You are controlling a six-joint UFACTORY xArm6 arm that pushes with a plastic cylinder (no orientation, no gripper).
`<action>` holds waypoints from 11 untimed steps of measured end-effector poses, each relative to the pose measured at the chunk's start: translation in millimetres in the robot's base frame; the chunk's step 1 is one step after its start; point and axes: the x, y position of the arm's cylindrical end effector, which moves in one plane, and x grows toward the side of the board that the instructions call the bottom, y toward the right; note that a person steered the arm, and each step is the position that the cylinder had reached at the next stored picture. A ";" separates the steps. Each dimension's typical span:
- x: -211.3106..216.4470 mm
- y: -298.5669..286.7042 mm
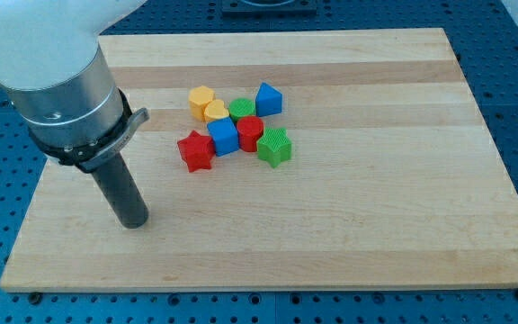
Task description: Slide the red star to the bottom left of the blue cube
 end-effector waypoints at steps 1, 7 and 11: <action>0.0 0.0; -37.3 89.5; -82.2 57.4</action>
